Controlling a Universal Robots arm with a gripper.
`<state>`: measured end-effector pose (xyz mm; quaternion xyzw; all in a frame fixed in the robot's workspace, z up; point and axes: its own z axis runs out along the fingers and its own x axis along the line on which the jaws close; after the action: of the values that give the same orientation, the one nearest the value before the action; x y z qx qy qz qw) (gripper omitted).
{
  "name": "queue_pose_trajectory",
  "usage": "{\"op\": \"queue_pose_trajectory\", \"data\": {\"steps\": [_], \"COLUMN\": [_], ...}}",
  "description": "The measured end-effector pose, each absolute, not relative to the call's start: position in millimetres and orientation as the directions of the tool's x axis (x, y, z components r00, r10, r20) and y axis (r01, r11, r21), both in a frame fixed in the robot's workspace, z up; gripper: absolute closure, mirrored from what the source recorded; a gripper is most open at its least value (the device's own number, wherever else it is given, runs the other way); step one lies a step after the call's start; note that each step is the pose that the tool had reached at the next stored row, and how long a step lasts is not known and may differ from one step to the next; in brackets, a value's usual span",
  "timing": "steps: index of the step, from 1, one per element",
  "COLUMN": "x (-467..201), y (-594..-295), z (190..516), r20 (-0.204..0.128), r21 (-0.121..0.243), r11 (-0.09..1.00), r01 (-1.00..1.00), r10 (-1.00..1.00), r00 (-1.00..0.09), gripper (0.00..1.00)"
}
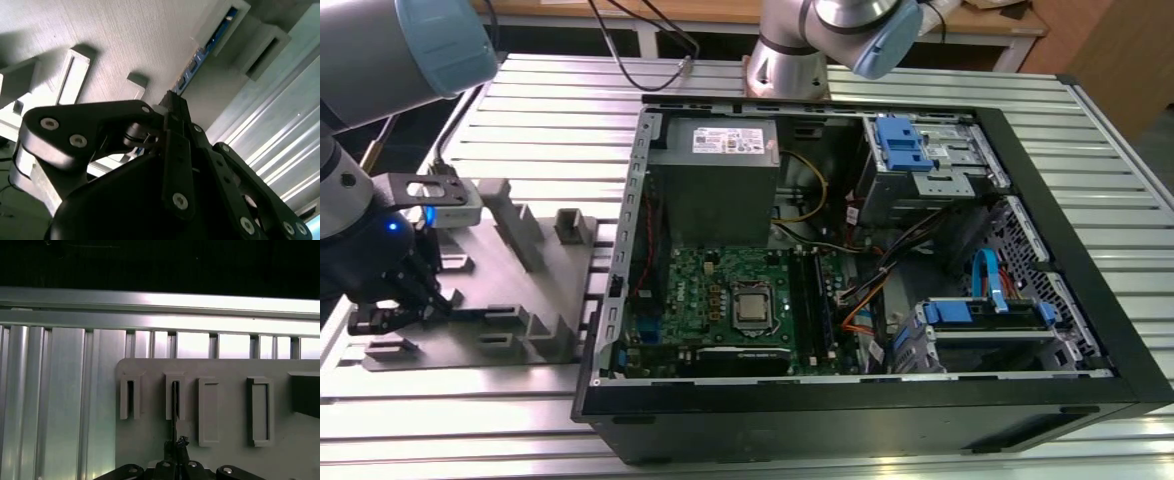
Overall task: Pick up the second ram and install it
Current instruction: 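Pick up the second ram and move it above second insertion slot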
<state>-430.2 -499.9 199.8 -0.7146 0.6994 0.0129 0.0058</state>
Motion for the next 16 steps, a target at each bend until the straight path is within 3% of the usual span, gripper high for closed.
{"op": "queue_pose_trajectory", "data": {"steps": [5,16], "x": [-430.1,-430.2], "y": [-499.9,-499.9], "z": [199.5,199.4], "r20": [-0.026,-0.026], "r21": [0.01,0.01], "r11": [0.048,0.05], "r01": [-0.999,-0.999], "r10": [-0.998,-0.998], "r00": [-0.048,-0.05], "gripper": [0.92,0.92]}}
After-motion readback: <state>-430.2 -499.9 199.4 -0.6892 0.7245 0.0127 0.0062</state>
